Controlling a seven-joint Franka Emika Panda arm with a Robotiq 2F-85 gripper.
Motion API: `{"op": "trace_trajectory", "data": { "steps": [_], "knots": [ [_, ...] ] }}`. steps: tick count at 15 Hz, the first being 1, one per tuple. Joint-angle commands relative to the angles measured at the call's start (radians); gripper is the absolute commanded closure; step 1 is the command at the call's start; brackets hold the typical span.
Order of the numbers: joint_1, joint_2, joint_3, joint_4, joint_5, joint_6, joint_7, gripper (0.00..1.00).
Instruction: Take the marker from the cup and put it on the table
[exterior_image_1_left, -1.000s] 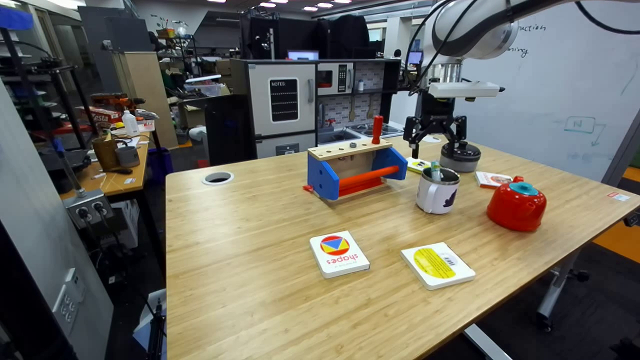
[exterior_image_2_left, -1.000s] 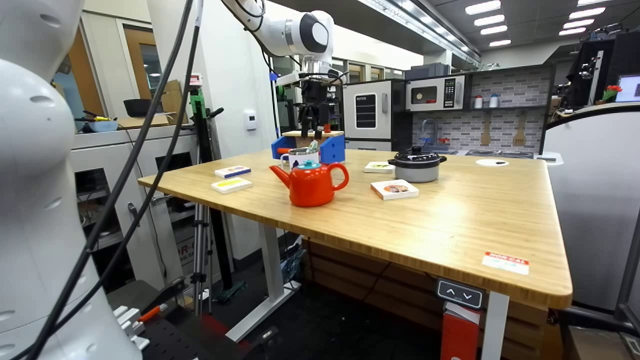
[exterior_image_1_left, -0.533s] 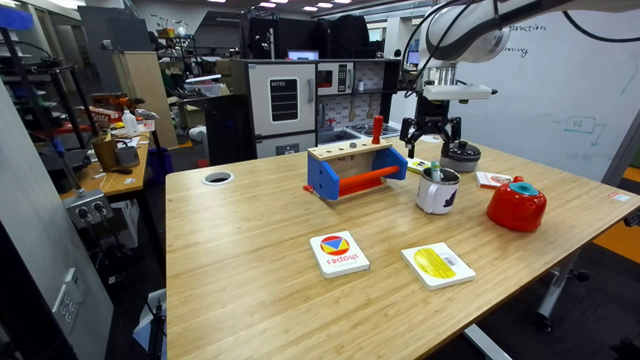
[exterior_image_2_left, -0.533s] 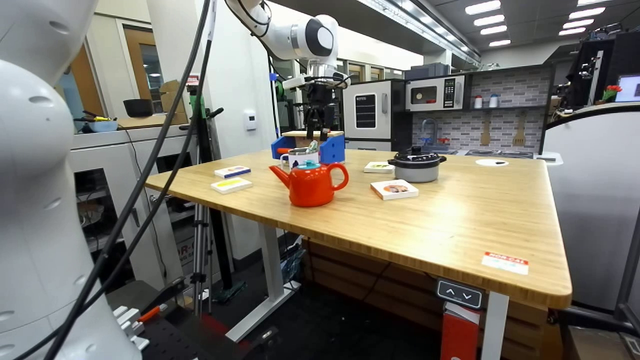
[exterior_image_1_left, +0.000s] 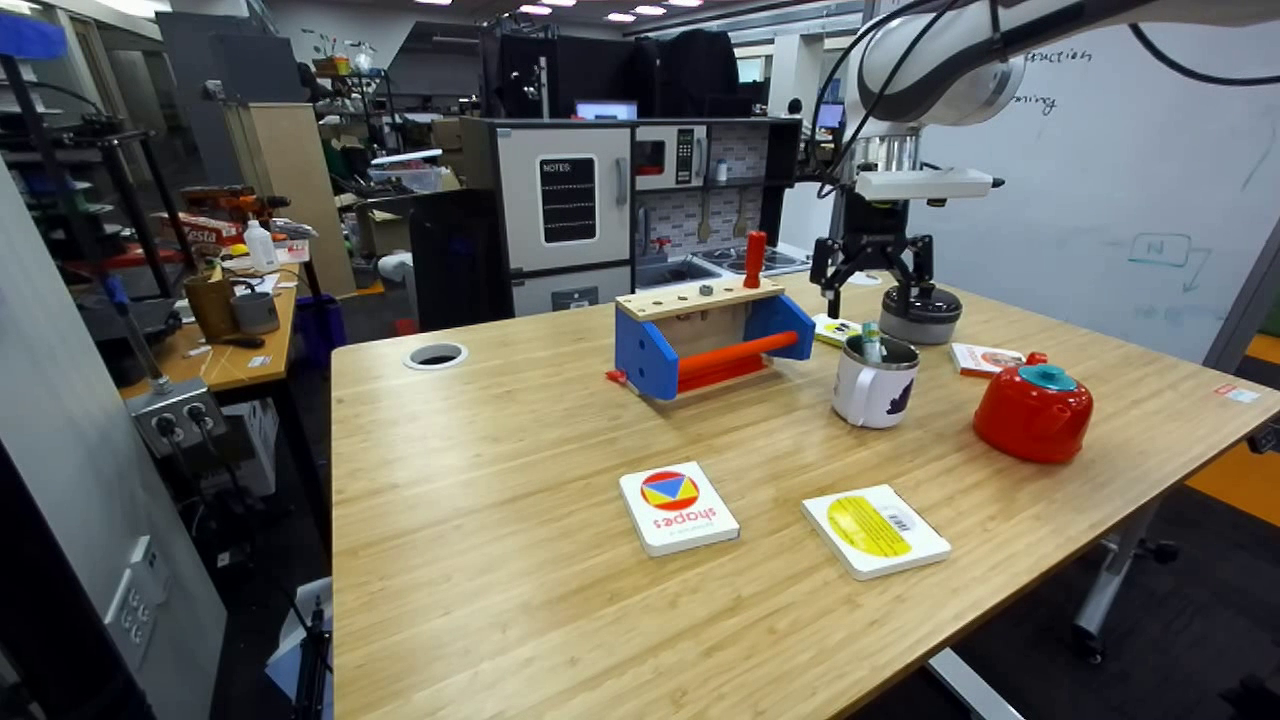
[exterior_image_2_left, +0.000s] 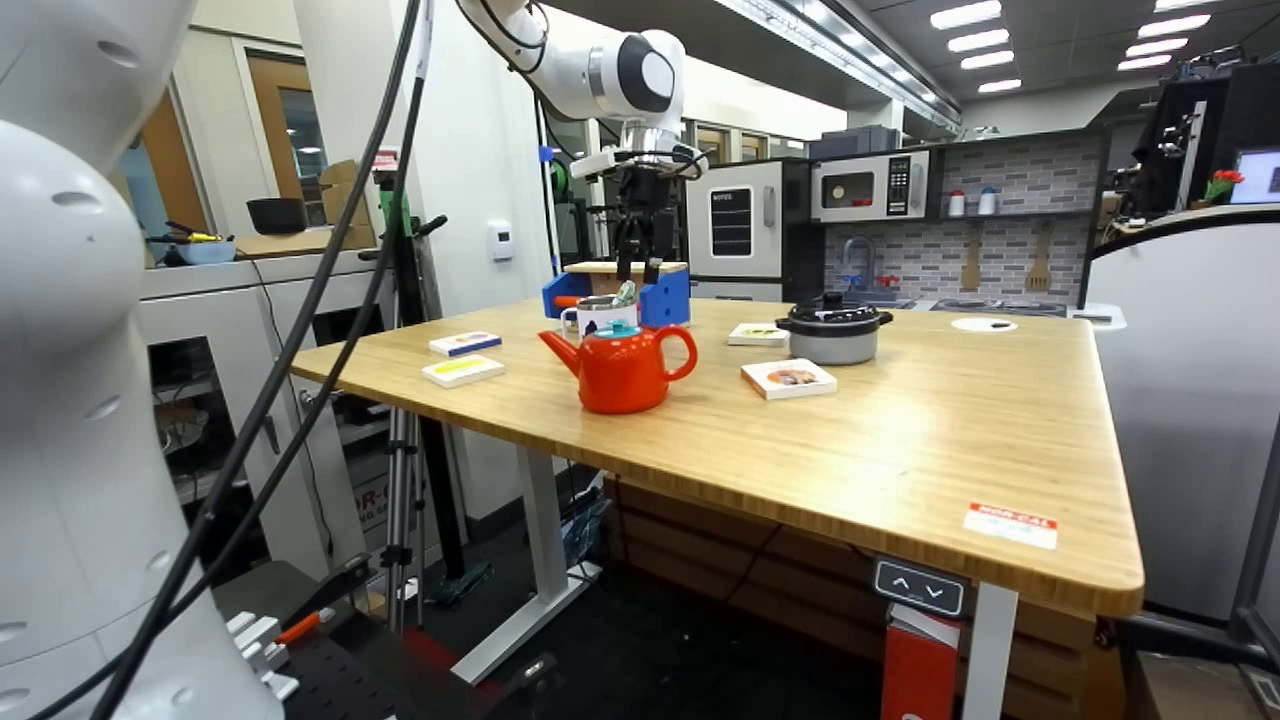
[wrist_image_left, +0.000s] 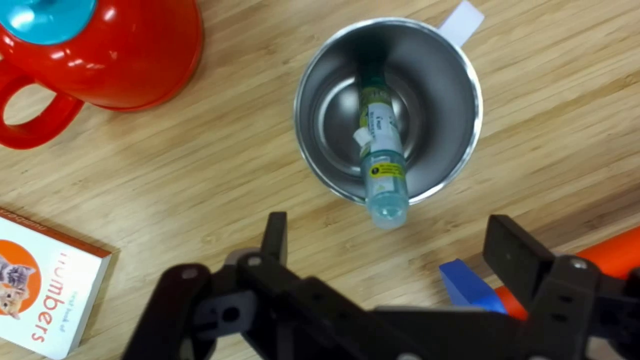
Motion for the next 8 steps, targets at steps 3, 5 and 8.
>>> {"op": "trace_trajectory", "data": {
  "steps": [3, 5, 8],
  "knots": [
    [-0.001, -0.003, 0.007, -0.001, 0.018, -0.024, -0.018, 0.00],
    [-0.002, -0.005, 0.008, -0.006, 0.021, -0.025, -0.019, 0.00],
    [-0.004, -0.008, 0.010, -0.015, 0.028, -0.026, -0.022, 0.00]
  ]
}}
